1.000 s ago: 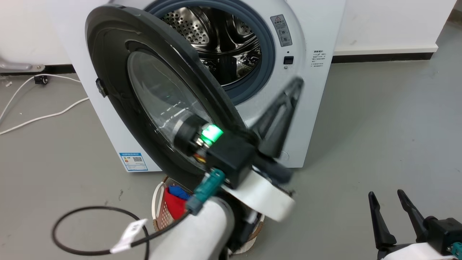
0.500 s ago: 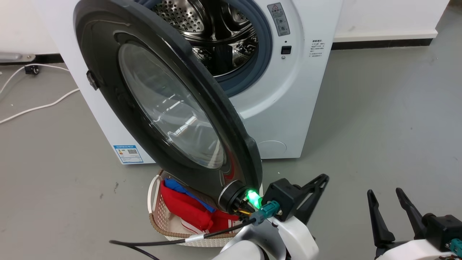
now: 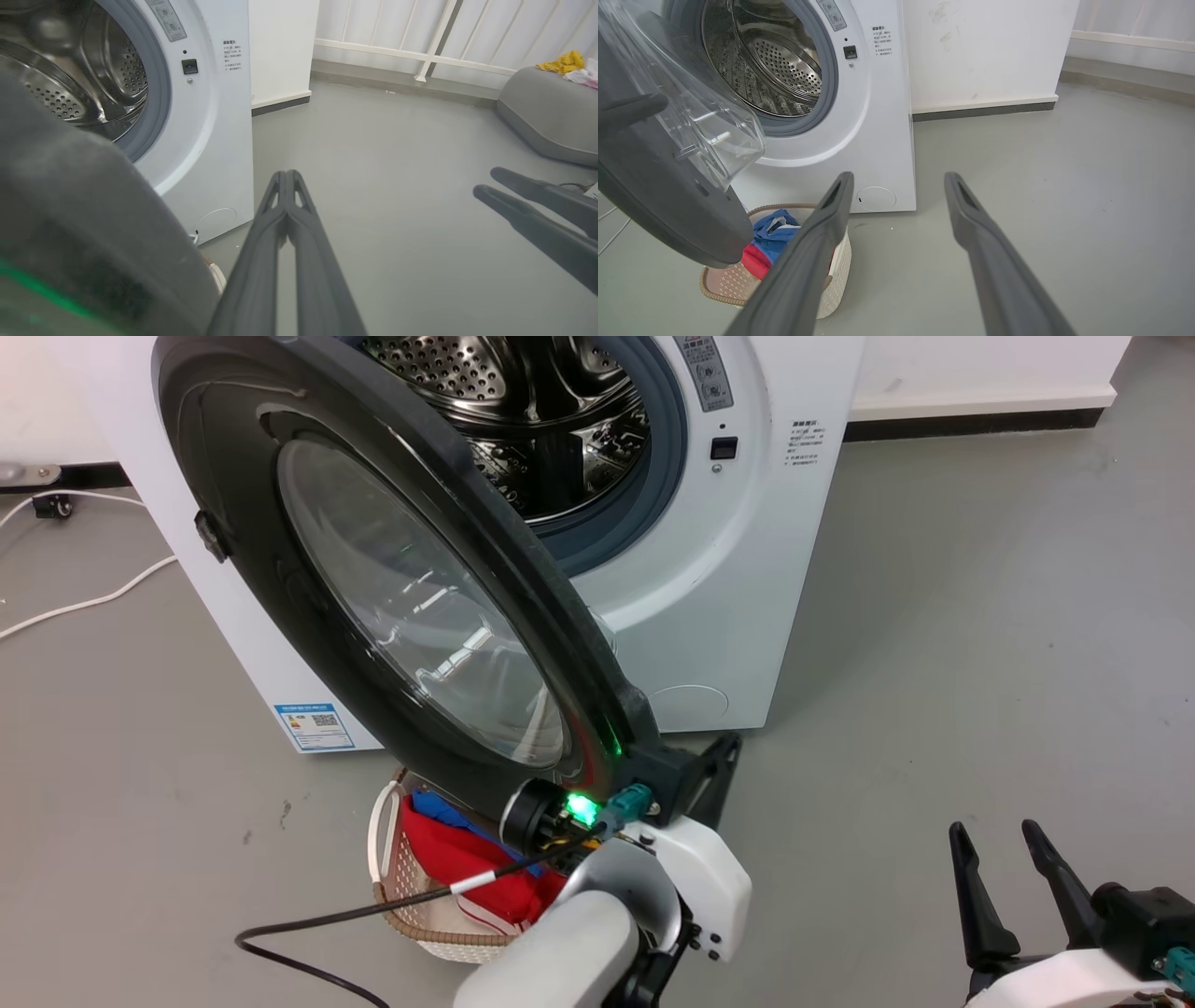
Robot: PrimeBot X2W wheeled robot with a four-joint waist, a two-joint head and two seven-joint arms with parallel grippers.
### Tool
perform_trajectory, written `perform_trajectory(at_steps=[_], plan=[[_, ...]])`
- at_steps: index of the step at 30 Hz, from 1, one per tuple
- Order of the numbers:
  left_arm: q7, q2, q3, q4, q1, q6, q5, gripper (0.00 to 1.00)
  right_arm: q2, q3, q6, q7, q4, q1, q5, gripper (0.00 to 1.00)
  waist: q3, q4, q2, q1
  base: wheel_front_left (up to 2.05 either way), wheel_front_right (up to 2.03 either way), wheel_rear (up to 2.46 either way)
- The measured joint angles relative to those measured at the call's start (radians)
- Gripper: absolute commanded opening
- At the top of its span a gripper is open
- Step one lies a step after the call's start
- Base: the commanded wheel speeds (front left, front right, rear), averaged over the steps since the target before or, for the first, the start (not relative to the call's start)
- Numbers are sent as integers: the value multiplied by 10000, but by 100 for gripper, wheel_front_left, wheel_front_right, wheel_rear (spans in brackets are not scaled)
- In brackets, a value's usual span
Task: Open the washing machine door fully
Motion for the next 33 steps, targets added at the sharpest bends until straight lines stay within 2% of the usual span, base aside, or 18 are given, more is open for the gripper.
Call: perform_trajectory(at_steps=[13, 21, 27, 33], plan=[[-621, -61, 69, 1007, -118, 255, -506, 0, 65, -10, -2, 59, 107, -40, 113, 100, -102, 124, 0, 0, 0, 0, 0], [-972, 36, 184, 780, 338, 410, -640, 0, 82, -15, -2, 161, 113, -89, 107, 100, -229, 270, 0, 0, 0, 0, 0], [-1055, 449, 153, 94, 840, 700, -556, 0, 84, -63, -2, 236, 107, -81, 58, 100, -369, 384, 0, 0, 0, 0, 0], [-947, 1216, 67, -1319, 1508, 1375, -265, 0, 92, 21, -2, 353, 144, -112, 8, 100, -448, 491, 0, 0, 0, 0, 0]])
